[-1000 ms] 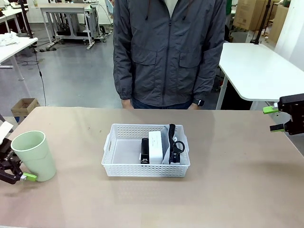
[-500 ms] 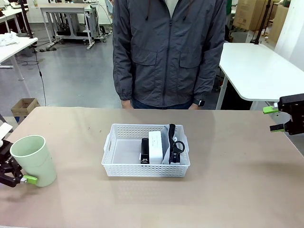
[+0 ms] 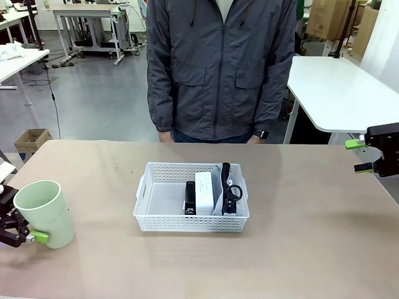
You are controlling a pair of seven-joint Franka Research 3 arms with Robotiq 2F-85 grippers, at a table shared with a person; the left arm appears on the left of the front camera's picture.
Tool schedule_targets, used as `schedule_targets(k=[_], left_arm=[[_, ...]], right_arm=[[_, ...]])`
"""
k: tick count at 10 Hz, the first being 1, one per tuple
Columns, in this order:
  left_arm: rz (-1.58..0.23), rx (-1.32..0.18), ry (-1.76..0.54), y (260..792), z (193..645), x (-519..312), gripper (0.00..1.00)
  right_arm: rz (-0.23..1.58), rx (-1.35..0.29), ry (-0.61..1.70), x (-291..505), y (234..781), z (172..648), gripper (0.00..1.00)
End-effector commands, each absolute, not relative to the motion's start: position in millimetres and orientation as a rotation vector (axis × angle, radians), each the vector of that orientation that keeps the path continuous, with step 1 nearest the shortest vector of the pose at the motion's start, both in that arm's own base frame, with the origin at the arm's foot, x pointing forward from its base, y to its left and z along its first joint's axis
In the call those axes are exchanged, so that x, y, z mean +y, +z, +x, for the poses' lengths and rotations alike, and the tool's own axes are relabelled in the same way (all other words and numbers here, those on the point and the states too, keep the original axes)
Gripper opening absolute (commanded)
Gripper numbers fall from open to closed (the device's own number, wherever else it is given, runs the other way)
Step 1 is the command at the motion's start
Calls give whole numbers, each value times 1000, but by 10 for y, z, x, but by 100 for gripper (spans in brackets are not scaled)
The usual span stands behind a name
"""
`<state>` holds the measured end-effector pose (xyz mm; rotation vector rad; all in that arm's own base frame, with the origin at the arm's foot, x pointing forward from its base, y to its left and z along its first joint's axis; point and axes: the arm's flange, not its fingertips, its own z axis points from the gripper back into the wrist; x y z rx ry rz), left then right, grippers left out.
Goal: Efficiently arrange items inside the basket to fit them all.
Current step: Pick up the Reusable plastic cup and place it inside the Organizing basket.
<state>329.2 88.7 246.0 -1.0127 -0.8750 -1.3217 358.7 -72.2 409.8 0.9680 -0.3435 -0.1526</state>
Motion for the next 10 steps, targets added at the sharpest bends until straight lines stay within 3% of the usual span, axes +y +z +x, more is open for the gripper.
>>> schedule_targets(k=[1,2,3,4,5,6,8,9,10], left_arm=[[-1014,-956,-1348,1986,3041,901,100],[-1011,-950,-1351,1990,3041,902,42],[-1010,-952,-1351,1994,3040,899,42],[-1009,-956,-1349,2000,3038,901,0],[-1005,-957,-1349,2008,3040,907,40],[-994,-958,-1350,2022,3040,910,0],[-962,-996,-1370,2199,3021,929,0],[-890,-969,-1378,2460,3035,975,27],[-818,-975,-1357,2827,3080,1112,27]], right_arm=[[977,-348,-146,-725,4095,3576,100],[977,-348,-146,-725,4095,3576,100],[977,-348,-146,-725,4095,3576,100],[977,-348,-146,-725,4095,3576,100],[977,-348,-146,-725,4095,3576,100],[977,-348,-146,-725,4095,3576,100],[977,-348,-146,-725,4095,3576,100],[977,-348,-146,-725,4095,3576,100],[977,-348,-146,-725,4095,3576,100]])
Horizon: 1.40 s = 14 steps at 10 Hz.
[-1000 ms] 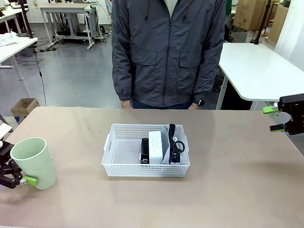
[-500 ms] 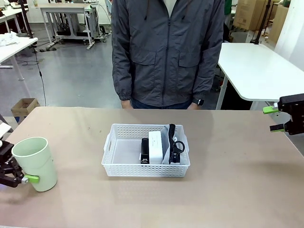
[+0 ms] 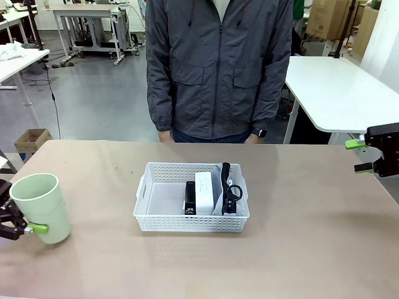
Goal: Efficiently arrange items inside the basket to fit them all.
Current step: Pick up the Reusable plastic cup and place it inside the Organizing basket.
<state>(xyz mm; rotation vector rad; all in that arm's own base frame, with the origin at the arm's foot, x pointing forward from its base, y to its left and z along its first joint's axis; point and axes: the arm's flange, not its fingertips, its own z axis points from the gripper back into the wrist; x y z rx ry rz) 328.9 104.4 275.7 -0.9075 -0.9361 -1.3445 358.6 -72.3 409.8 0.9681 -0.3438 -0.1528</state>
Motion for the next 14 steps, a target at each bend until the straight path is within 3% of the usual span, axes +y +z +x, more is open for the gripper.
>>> schedule_targets(k=[1,2,3,5,6,7,8,12,13,14], left_arm=[[-764,-950,-1318,3194,3094,1261,0],[-773,-878,-1248,3473,3099,1386,26],[-747,-851,-1227,3696,3091,1491,0],[-740,-723,-1224,4001,3077,1624,0],[-732,-652,-1206,4122,3095,1675,26],[-645,-669,-1174,4177,3096,1704,26],[-621,-732,-1156,4157,3096,1716,0],[-676,-693,-1190,4133,3100,1716,0],[-664,-697,-1184,4150,3126,1704,84],[-687,-690,-1067,4092,3053,1759,84]], right_arm=[[977,-348,-146,-725,4095,3576,100],[977,-348,-146,-725,4095,3576,100],[977,-348,-146,-725,4095,3576,100],[977,-348,-146,-725,4095,3576,100],[977,-348,-146,-725,4095,3576,100],[977,-348,-146,-725,4095,3576,100],[977,-348,-146,-725,4095,3576,100],[977,-348,-146,-725,4095,3576,100],[977,-348,-146,-725,4095,3576,100],[977,-348,-146,-725,4095,3576,100]])
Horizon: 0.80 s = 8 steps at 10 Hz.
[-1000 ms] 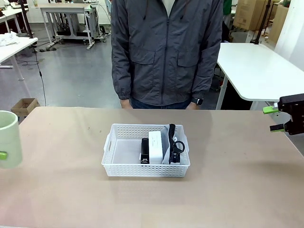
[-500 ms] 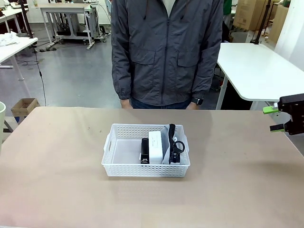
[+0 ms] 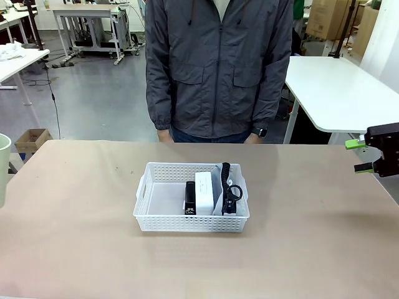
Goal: Efficiently arrange items inside the basket to fit them all.
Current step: Pick up the Reusable plastic cup and place it inside the Organizing basket.
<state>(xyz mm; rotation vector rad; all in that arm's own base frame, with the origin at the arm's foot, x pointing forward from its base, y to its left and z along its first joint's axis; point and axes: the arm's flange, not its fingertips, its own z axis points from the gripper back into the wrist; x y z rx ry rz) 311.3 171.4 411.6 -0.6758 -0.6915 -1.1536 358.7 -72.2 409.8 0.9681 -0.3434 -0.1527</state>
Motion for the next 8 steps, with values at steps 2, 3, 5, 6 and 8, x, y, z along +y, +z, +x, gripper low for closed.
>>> schedule_targets(k=[2,3,5,6,8], left_arm=[[-695,-704,-1004,4098,2988,1421,84],[-720,-654,-1030,4081,2977,1161,84],[-689,-570,-1111,3992,3044,525,84],[-703,-528,-1096,3966,3123,202,84],[-712,-469,-809,3957,3222,-413,84]], right_arm=[[977,-348,-146,-725,4095,3576,100],[977,-348,-146,-725,4095,3576,100],[977,-348,-146,-725,4095,3576,100],[977,-348,-146,-725,4095,3576,100],[977,-348,-146,-725,4095,3576,100]])
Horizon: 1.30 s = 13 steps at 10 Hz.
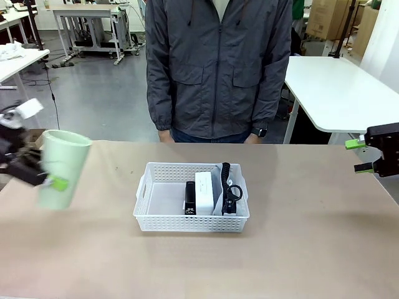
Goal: Efficiently arrange items inside the basket to fit them all.
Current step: Pick up the Reusable plastic cup and place it inside the Organizing basket.
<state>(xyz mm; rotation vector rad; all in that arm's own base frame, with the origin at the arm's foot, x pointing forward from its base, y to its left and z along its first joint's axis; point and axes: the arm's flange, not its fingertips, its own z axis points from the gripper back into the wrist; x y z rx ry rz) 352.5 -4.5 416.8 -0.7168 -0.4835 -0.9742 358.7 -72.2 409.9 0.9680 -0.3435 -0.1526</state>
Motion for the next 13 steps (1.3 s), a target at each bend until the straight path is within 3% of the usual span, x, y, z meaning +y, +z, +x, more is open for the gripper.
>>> schedule_targets(k=[1,2,3,4,6,7,8,13], left_arm=[[-706,-436,-731,3972,3254,-594,84],[-727,-361,-663,4035,3268,-777,84],[-621,-416,-592,4071,3296,-967,84],[-585,-361,-488,4059,3278,-1171,84],[-664,-248,-401,4091,3292,-1278,84],[-720,-124,-422,4115,3308,-1236,84],[-619,-296,-455,4195,3607,-1347,84],[-641,-261,-400,4261,3459,-1235,84]], right_arm=[[977,-348,-146,-725,4095,3576,100],[977,-348,-146,-725,4095,3576,100],[977,-348,-146,-725,4095,3576,100],[977,-348,-146,-725,4095,3576,100],[977,-348,-146,-725,4095,3576,100],[977,-348,-146,-725,4095,3576,100],[977,-348,-146,-725,4095,3576,100],[977,-348,-146,-725,4095,3576,100]])
